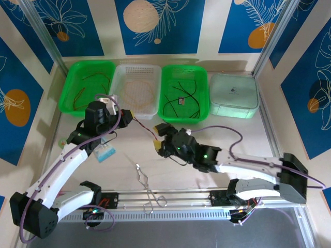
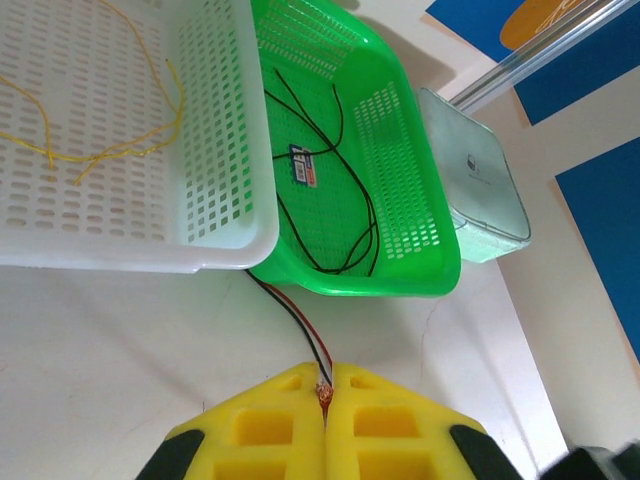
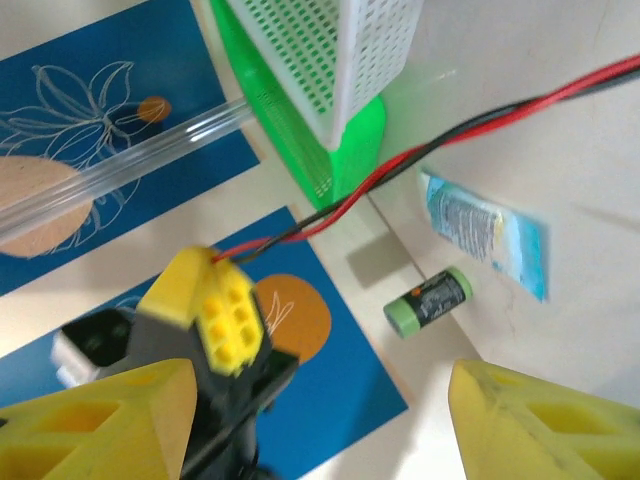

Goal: Untangle the cables

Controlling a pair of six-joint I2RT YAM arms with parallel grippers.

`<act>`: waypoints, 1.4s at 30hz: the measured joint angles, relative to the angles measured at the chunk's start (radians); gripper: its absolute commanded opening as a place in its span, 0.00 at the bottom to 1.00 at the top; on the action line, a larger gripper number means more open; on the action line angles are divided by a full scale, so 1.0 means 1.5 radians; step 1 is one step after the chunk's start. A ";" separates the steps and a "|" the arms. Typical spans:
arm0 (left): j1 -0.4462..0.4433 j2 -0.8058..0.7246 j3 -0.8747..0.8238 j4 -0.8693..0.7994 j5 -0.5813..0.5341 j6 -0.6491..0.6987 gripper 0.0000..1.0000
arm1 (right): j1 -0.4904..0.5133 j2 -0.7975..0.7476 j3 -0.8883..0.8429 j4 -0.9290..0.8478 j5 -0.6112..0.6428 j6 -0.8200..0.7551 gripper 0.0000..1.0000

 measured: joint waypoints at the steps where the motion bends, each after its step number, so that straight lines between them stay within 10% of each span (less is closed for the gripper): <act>1: 0.000 0.000 0.004 -0.007 0.000 0.001 0.00 | -0.003 -0.032 -0.001 -0.024 0.001 -0.005 0.69; 17: 0.000 0.005 0.082 -0.062 0.031 -0.001 0.00 | -0.053 -0.298 0.125 -0.349 0.130 -0.856 0.64; 29: 0.000 0.005 0.118 -0.093 0.049 -0.016 0.00 | 0.020 -0.145 0.020 -0.058 0.018 -1.652 0.61; 42: 0.000 0.006 0.120 -0.100 0.055 -0.028 0.00 | 0.022 0.084 0.138 0.080 -0.102 -1.960 0.43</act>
